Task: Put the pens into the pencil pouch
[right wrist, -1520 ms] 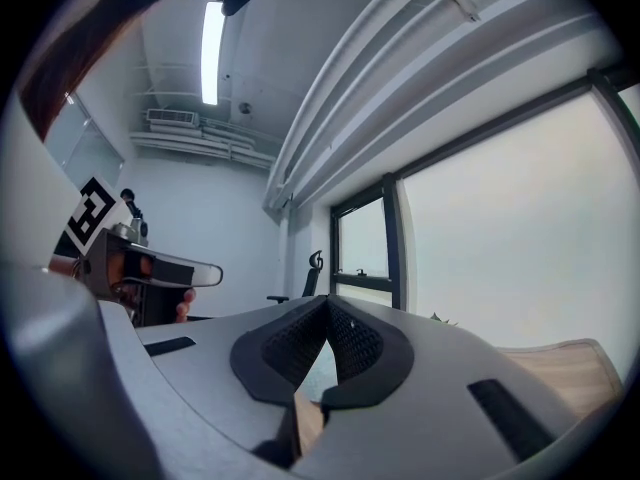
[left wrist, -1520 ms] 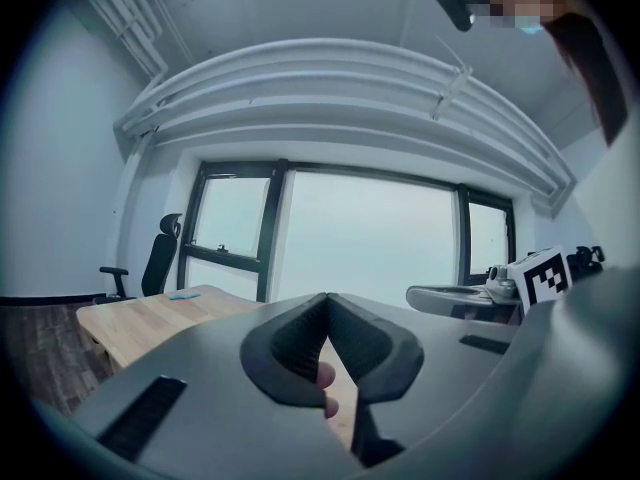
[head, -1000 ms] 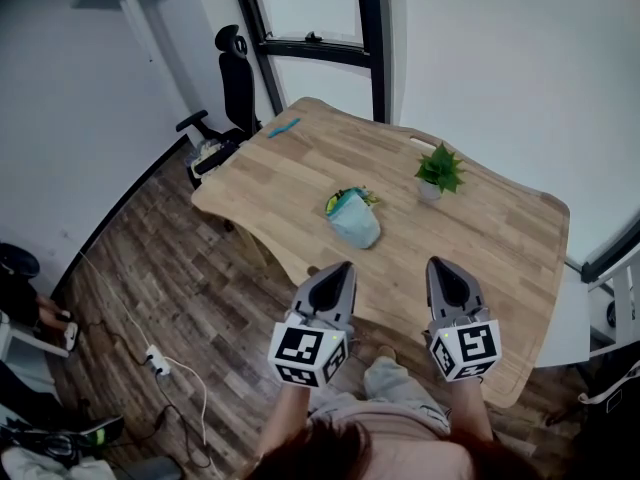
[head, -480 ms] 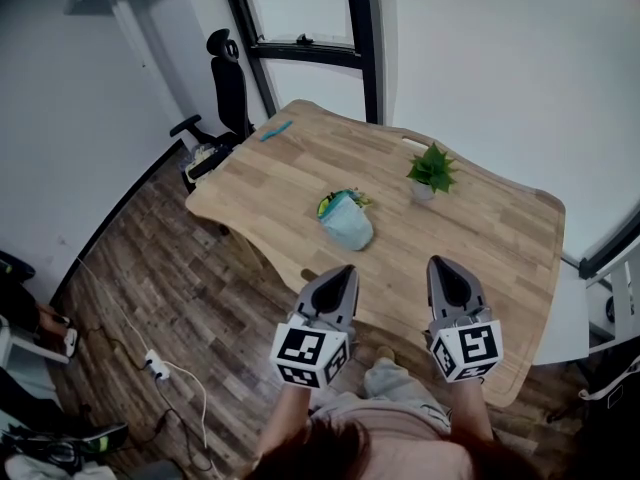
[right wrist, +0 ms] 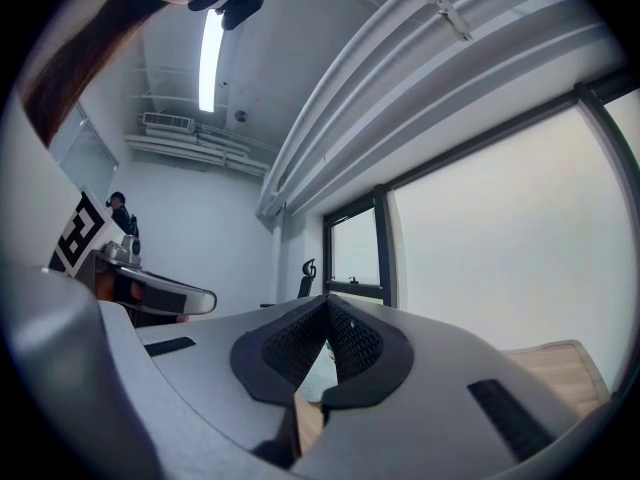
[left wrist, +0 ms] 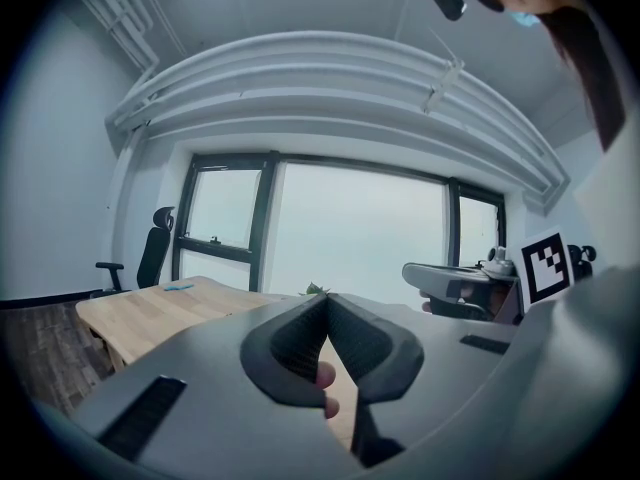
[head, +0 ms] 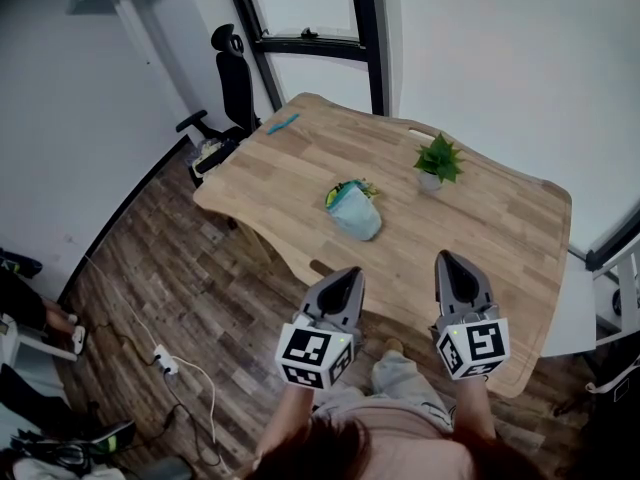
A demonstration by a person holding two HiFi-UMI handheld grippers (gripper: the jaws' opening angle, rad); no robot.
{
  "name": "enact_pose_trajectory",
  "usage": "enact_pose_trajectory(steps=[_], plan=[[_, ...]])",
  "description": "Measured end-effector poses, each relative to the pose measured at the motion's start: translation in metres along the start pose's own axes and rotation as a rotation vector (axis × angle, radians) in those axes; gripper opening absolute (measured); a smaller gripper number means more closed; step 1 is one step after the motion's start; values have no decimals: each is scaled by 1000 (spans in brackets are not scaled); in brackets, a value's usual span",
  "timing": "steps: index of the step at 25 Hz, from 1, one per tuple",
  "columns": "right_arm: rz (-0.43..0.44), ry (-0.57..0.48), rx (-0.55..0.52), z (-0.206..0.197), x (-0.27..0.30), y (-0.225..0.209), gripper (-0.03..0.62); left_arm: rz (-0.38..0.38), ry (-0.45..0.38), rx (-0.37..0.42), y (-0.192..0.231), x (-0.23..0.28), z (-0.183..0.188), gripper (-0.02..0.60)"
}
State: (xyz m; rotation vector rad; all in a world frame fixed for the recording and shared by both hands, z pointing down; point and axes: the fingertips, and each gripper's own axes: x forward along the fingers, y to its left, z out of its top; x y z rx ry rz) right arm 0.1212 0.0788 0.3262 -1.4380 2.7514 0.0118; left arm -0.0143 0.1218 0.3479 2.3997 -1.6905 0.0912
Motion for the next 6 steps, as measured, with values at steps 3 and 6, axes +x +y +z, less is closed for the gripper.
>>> enact_pose_trajectory(steps=[3,6], plan=[[-4,2,-5,0,-3,5,0,0,1,-2,1,-7,-2,2],[-6,0,-6,0,-7,12,-2,-3,-3,-1,3,-15,-2,2]])
